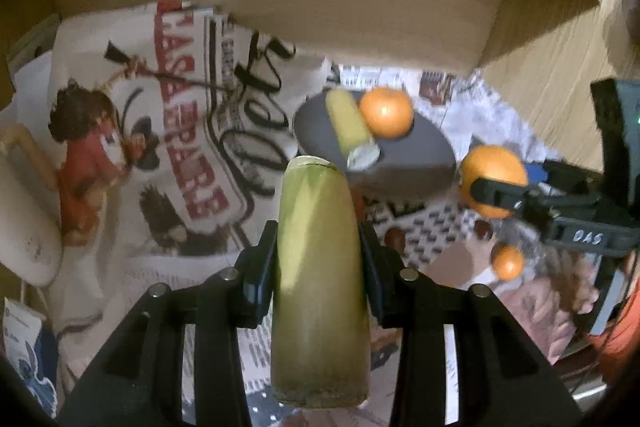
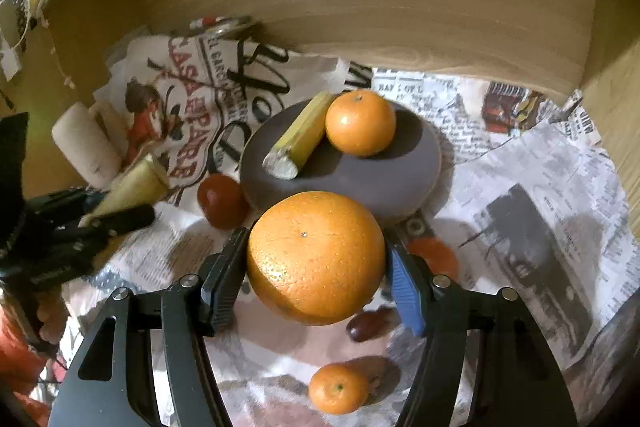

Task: Organize fruits
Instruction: 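Lower the corn cob and orange onto the grey plate while both tools open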

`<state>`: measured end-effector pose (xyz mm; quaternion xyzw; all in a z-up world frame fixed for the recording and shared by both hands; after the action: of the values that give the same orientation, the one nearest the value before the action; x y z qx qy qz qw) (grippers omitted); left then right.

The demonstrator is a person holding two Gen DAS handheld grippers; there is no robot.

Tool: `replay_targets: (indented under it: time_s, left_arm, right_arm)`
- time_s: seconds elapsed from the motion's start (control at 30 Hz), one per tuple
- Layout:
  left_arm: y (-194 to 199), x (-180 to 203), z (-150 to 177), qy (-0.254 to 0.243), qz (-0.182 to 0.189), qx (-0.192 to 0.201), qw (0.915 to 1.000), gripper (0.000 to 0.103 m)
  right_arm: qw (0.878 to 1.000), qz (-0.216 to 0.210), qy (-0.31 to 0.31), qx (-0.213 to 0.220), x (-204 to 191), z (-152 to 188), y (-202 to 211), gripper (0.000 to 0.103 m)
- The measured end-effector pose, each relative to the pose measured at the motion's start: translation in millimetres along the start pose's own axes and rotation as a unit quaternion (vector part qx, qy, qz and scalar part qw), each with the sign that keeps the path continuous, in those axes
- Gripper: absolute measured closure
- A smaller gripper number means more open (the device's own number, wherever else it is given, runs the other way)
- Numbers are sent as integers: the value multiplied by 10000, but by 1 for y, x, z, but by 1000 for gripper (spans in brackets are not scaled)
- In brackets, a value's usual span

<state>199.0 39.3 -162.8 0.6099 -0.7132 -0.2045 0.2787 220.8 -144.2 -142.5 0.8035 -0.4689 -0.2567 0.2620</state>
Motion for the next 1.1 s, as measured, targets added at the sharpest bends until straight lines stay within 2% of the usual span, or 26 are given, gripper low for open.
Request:
replay_targets:
  time_s: [0.23,0.4,0.8,1.1]
  left_arm:
    - [-9,1,-35,-58,-9,245,9997,64]
    - [-31,0,-57,-107,-4,298,9995,64]
    - [-104,4,-84,-190,23,-95,9998,64]
    - [-138,-1,-83,-67,67,-393,9992,64]
  right_arm:
    - [9999,83,78,53,8,-19,-6,41]
    - [9998,107,163,-12,12,-29,-19,41]
    - [9979,-49,330,-559,15,-33,-70,41]
    - [9955,-132,427,-841,12,-28,-91,41]
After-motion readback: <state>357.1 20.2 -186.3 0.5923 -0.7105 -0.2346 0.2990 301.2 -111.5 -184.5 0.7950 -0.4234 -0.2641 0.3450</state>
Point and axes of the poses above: each gripper's, at about its wrist camera, not at the fingertips, and y roughly against the way its jaws point, x to its right, z to its underside, the point moved 3 cm from there along -y, roughly the way its jaws point, and after that the axes turned 7 degrees about x, right-handed, at the moved point
